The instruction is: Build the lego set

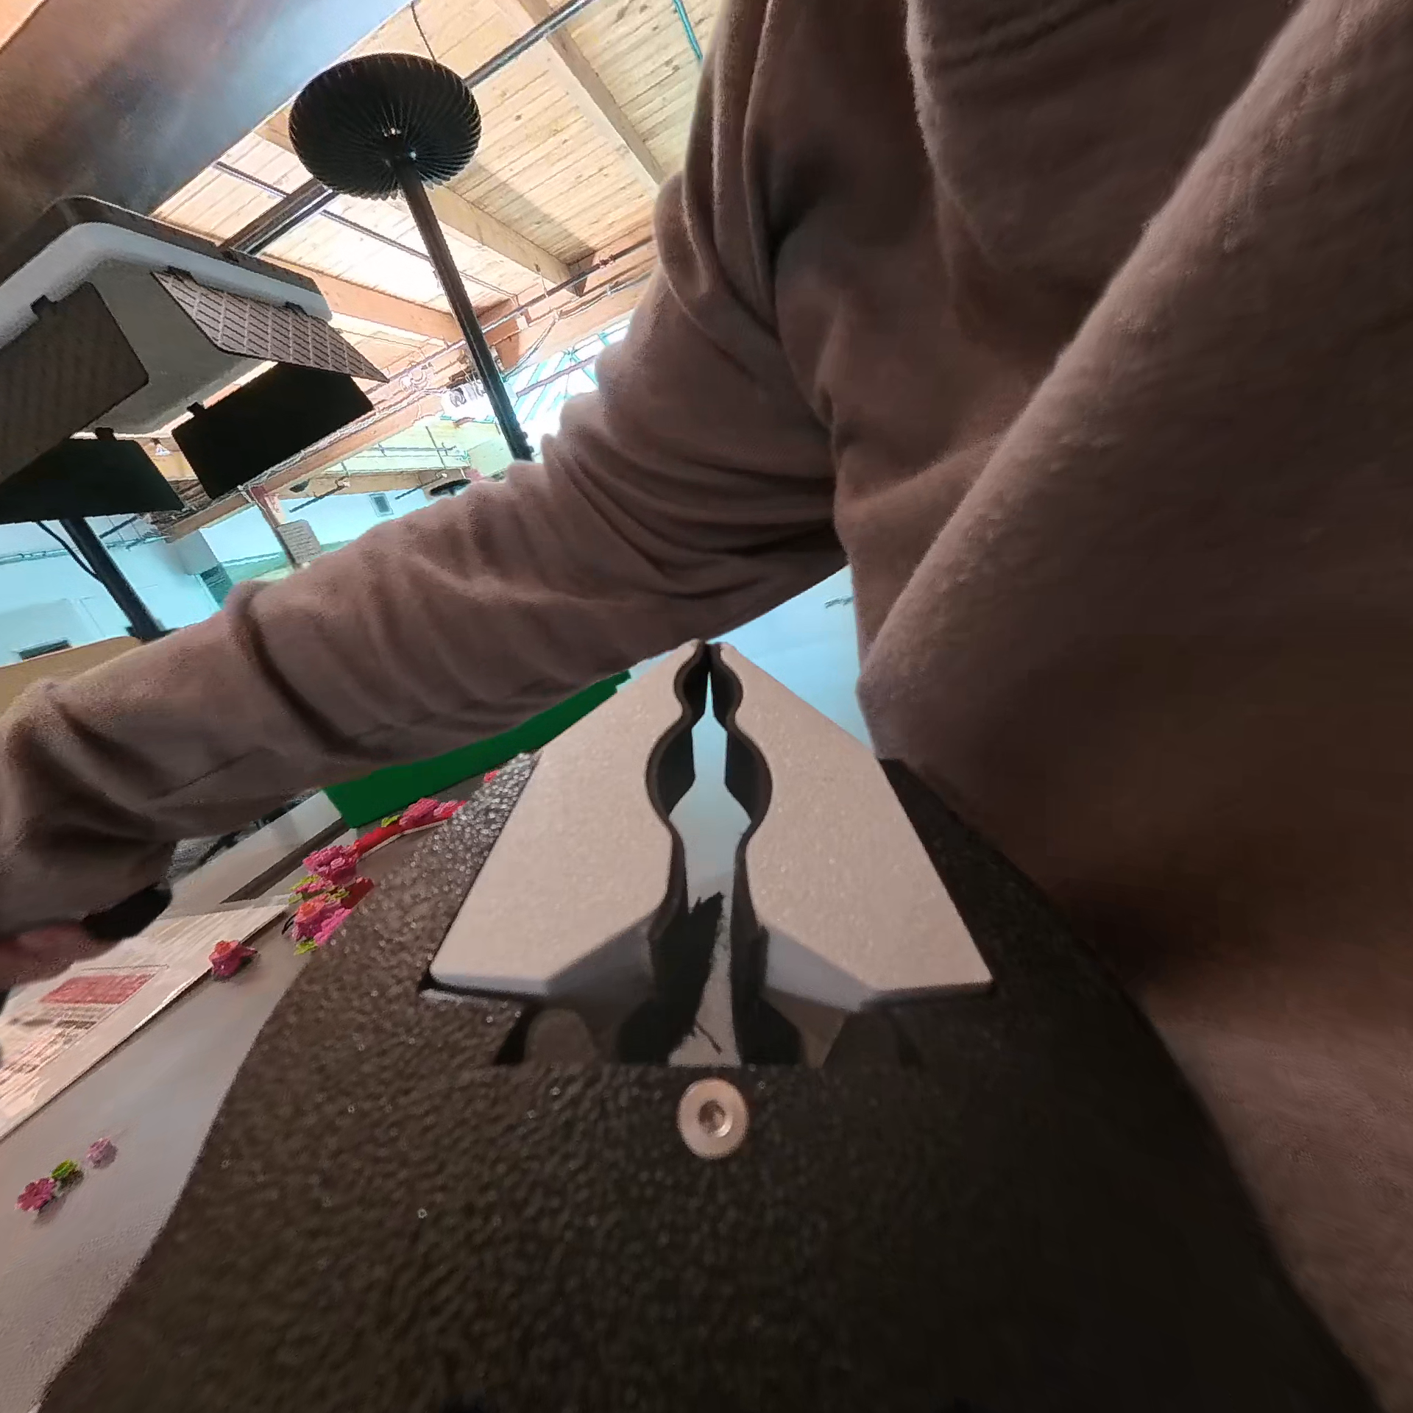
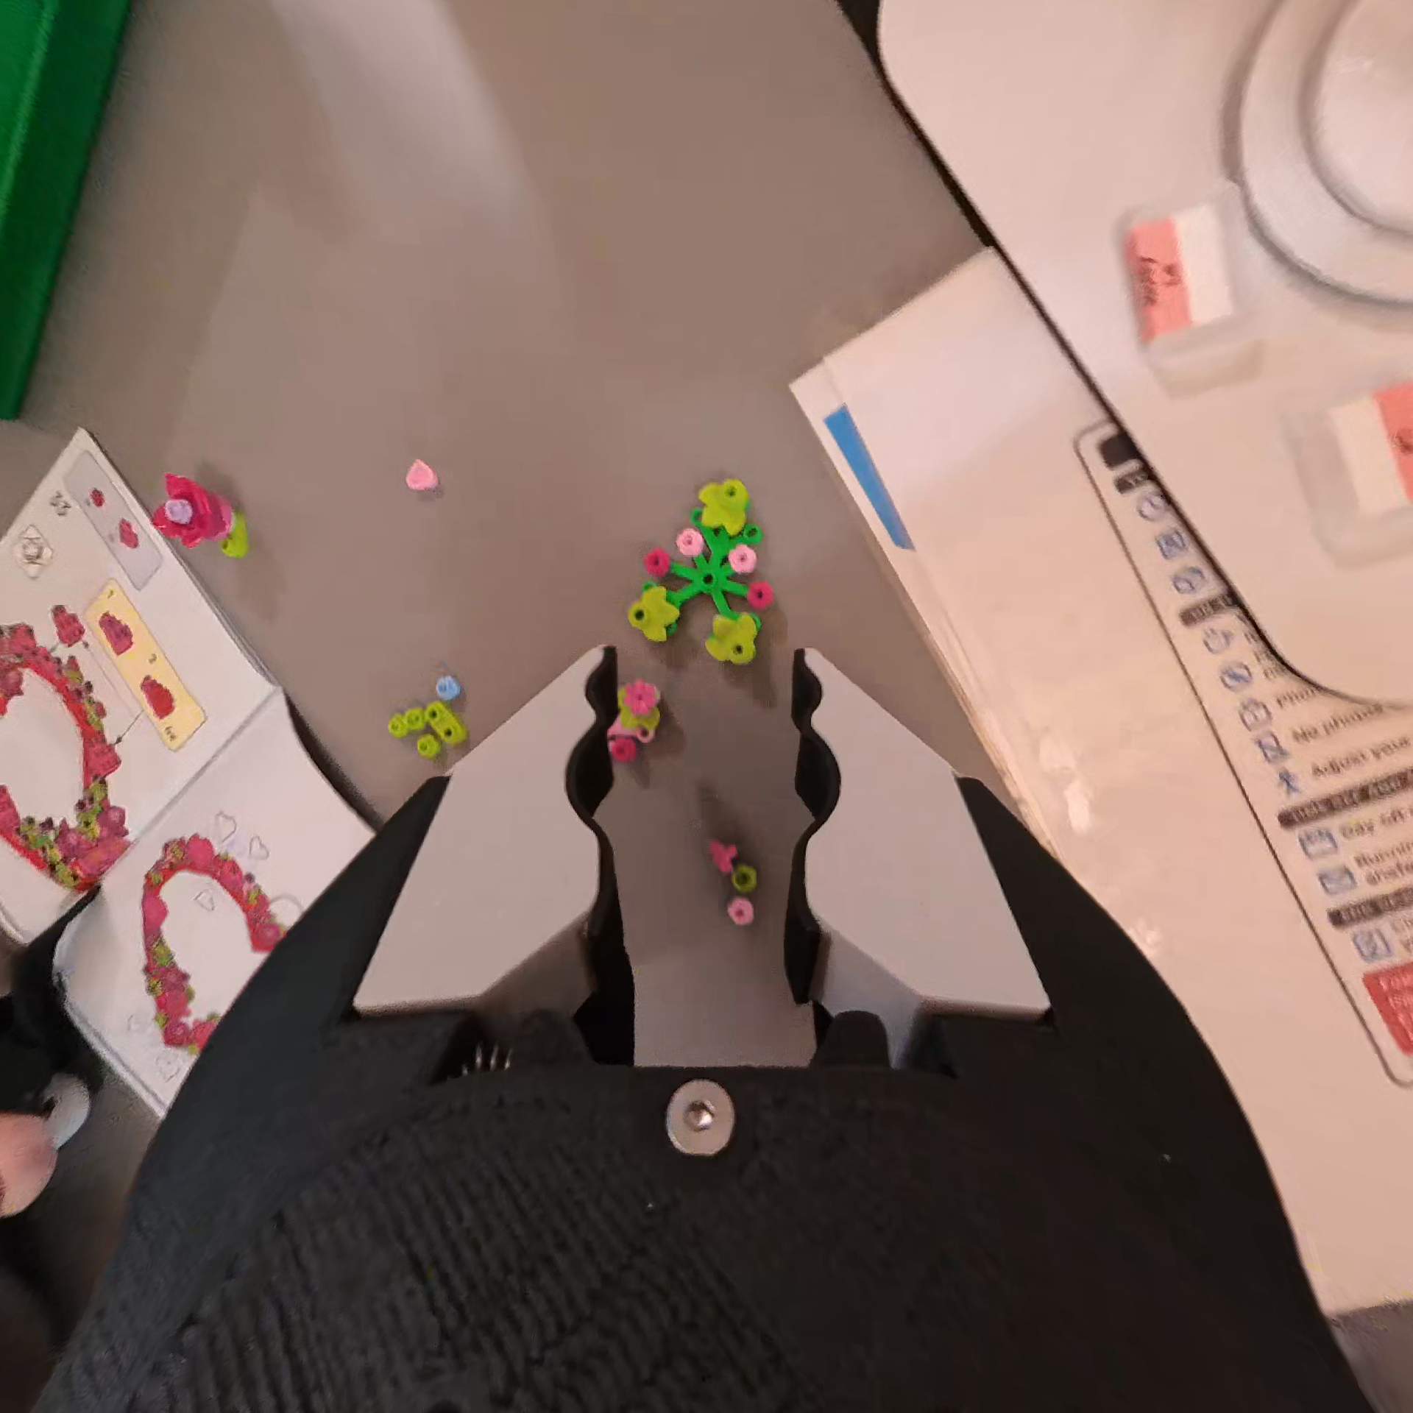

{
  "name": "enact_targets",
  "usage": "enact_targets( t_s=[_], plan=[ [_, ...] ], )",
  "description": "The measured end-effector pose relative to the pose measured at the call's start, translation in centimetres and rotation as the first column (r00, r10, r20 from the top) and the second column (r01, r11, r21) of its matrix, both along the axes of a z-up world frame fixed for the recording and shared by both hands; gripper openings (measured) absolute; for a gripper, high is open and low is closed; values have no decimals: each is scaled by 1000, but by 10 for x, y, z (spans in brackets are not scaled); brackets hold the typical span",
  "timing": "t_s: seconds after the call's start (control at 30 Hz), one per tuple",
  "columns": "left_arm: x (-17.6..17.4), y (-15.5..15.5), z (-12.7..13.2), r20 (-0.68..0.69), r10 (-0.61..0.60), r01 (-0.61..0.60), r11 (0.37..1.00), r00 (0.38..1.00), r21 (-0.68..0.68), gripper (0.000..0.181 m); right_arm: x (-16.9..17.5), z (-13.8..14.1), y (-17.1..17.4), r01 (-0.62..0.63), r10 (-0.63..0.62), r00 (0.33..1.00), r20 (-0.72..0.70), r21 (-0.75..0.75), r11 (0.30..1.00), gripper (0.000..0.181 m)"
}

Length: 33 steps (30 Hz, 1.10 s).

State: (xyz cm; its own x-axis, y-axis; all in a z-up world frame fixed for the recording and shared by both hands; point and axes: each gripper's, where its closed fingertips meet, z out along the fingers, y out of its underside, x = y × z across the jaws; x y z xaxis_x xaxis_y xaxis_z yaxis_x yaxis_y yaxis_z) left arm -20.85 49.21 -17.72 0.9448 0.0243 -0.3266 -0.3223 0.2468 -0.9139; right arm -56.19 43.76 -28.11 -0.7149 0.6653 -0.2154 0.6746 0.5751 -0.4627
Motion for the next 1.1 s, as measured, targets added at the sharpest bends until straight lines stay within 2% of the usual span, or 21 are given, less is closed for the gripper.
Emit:
enact_targets(
  t_s=[0.03,0.17,0.33,0.5,0.77,0.93,1.1],
  plan=[
    [0,0,0,-1,0,0,1000,1000,0,0,-2,-4,-5,-5,5,1000,-5,29,1000,50],
    [1,0,0,-4,-2,2,1000,1000,-1,0,-10,-13,-16,-14,18,999,-36,116,993,58],
    [1,0,0,-5,-5,5,1000,1000,-2,0,-12,-24,-17,-39,56,996,-64,241,970,53],
    [2,0,-1,-13,-6,6,1000,1000,-4,0,-14,-23,-19,-53,70,996,-58,250,967,33],
    [4,0,-1,-23,-7,7,1000,1000,-6,0,-13,-14,-11,-46,56,998,-41,215,975,31],
    [4,0,-1,-26,-7,7,1000,1000,-6,0,3,6,1,-68,81,994,-67,181,981,31],
    [6,1,-2,-41,-9,8,1000,999,-9,0,45,19,25,-98,113,989,-92,157,983,31]
  ],
)
